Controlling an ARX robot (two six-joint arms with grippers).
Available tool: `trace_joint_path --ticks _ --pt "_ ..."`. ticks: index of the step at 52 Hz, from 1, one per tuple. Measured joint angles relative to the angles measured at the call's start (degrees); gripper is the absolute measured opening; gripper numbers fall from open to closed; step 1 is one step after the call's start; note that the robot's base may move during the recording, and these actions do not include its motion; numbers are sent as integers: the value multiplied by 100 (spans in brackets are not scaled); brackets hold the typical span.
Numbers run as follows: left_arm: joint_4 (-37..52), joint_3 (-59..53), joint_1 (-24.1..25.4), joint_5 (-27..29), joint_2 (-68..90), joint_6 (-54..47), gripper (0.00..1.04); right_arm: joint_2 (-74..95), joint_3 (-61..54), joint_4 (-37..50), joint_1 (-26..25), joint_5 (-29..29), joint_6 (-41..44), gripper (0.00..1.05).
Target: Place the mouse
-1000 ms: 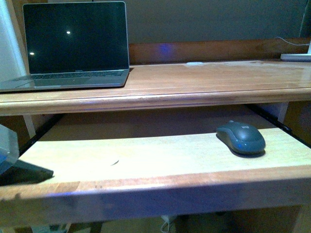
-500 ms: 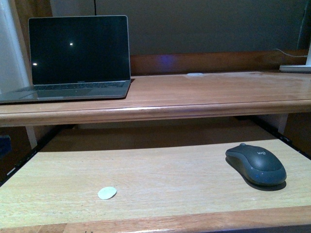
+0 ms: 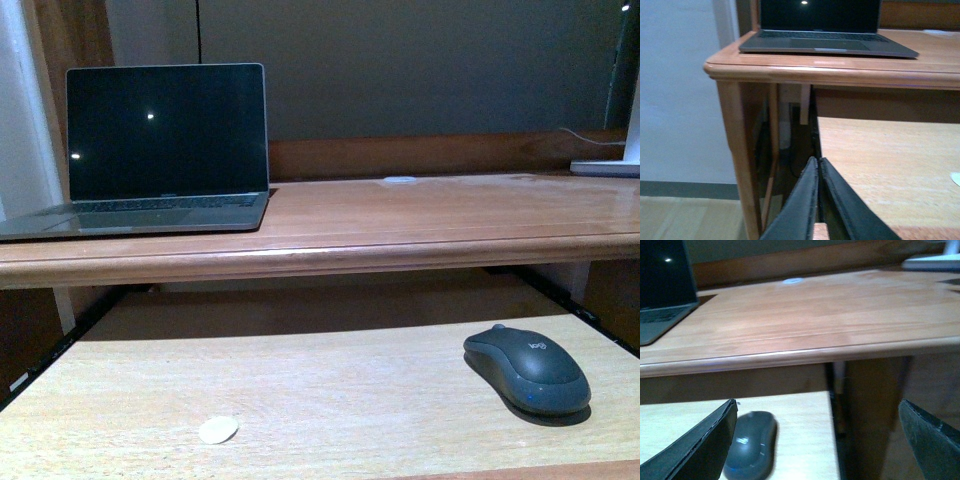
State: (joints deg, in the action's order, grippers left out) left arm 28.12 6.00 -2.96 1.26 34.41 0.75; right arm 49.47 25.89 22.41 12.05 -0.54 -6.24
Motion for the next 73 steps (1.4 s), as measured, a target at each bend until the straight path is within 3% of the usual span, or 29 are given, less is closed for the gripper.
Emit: trace_joint_path --ticks 5,13,34,48,66,68,73 --pt "-146 -122 251 -70 -275 -13 3 728 481 20 614 52 142 97" --pt "-457 -278 267 -125 -737 -17 3 1687 896 -96 1521 -66 787 97" --pt "-920 -549 271 -127 -1561 -20 3 3265 1495 -341 1462 -837 1145 97" --pt "-1510 -549 271 -127 -2144 -20 3 3742 1759 -702 1344 -907 1126 97" --pt "-2168 -546 271 -127 -2699 -24 3 3698 1954 -1036 1351 -855 861 56" --pt "-2660 -546 271 -129 -3115 -24 3 3600 2037 -1178 1349 -850 769 55" --pt "-2782 -546 271 -125 -3379 -26 3 3287 2433 -1456 1360 -914 549 55"
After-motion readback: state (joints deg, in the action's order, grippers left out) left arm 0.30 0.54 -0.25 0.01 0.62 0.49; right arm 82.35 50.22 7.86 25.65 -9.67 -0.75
